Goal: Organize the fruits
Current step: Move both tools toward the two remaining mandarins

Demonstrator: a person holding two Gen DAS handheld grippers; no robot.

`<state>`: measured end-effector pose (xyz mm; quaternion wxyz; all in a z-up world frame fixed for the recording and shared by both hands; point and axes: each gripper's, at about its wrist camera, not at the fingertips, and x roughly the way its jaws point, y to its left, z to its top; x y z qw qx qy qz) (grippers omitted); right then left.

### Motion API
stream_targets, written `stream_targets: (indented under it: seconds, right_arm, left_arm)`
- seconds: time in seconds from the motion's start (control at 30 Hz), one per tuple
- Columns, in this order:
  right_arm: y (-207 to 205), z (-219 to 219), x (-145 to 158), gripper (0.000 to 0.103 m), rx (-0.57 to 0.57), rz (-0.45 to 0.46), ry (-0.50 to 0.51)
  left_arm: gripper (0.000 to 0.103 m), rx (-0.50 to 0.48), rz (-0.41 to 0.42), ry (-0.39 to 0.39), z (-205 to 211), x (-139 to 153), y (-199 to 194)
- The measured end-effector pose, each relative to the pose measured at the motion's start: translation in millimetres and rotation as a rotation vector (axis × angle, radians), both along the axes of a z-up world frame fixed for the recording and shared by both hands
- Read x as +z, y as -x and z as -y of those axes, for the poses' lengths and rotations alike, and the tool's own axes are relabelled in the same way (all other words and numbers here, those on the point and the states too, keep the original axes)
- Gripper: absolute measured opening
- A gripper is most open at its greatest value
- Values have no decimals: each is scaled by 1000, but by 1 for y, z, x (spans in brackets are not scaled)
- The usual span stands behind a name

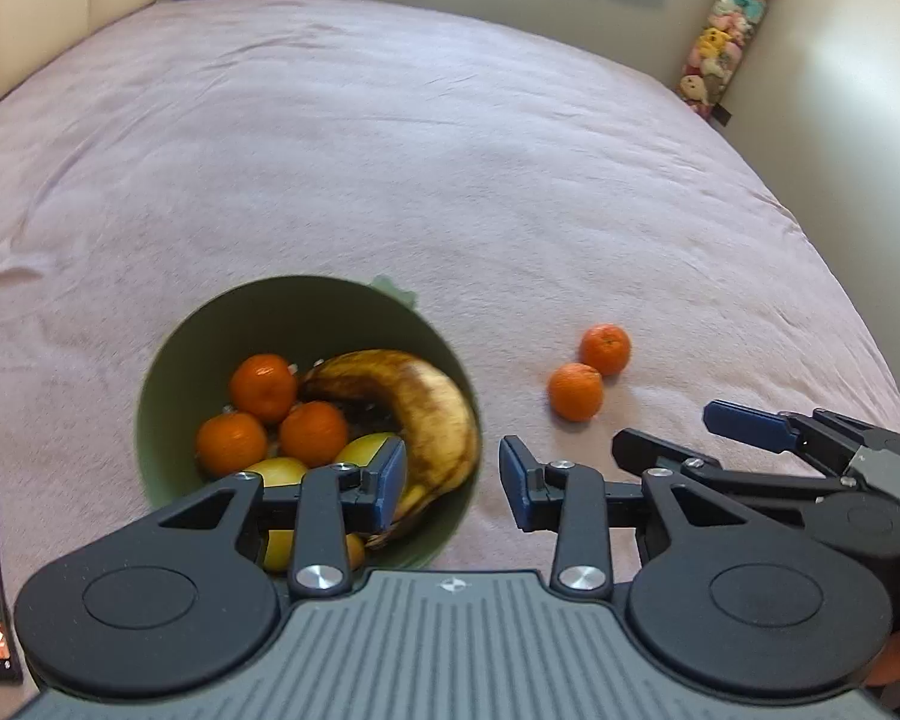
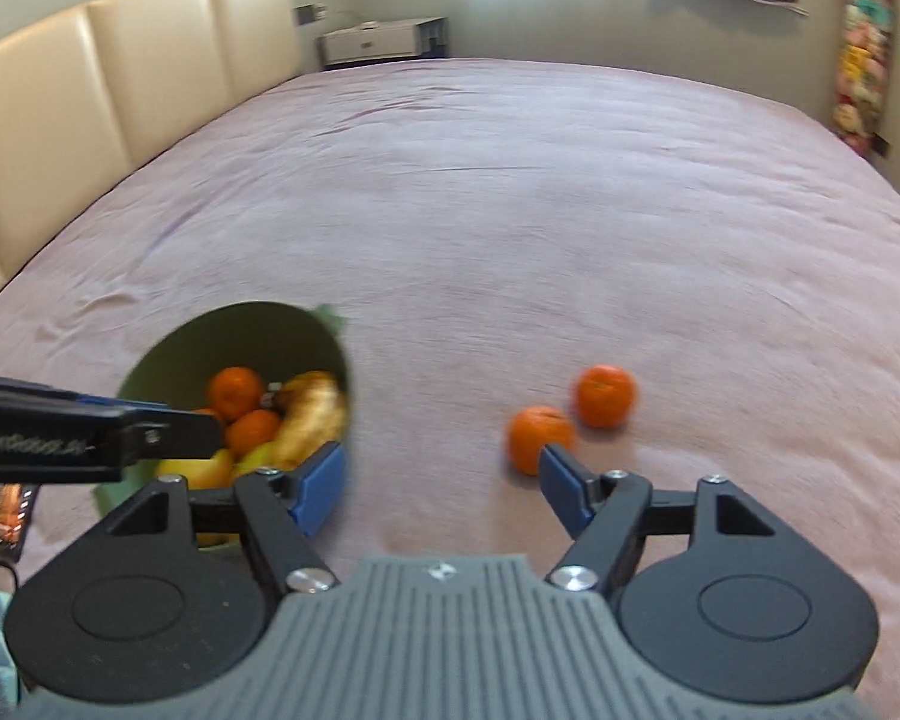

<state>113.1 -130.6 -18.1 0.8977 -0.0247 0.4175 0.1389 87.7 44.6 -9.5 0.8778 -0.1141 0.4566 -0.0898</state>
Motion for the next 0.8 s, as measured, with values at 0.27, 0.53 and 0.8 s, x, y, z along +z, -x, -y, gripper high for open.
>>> stream_targets:
  seconds: [0.27,0.53,0.8]
  right_arm:
    - [4,46,-9,70,-114,19,1]
    - [-1,69,-27,70,-162,10,29]
    - [-16,86,-40,70,-203,-13,5]
  left_arm:
    - [44,-60,58,-14,35,-5,3]
    - [44,-134,123,-81,65,-15,1]
    - [44,-210,207,-129,98,-23,-4]
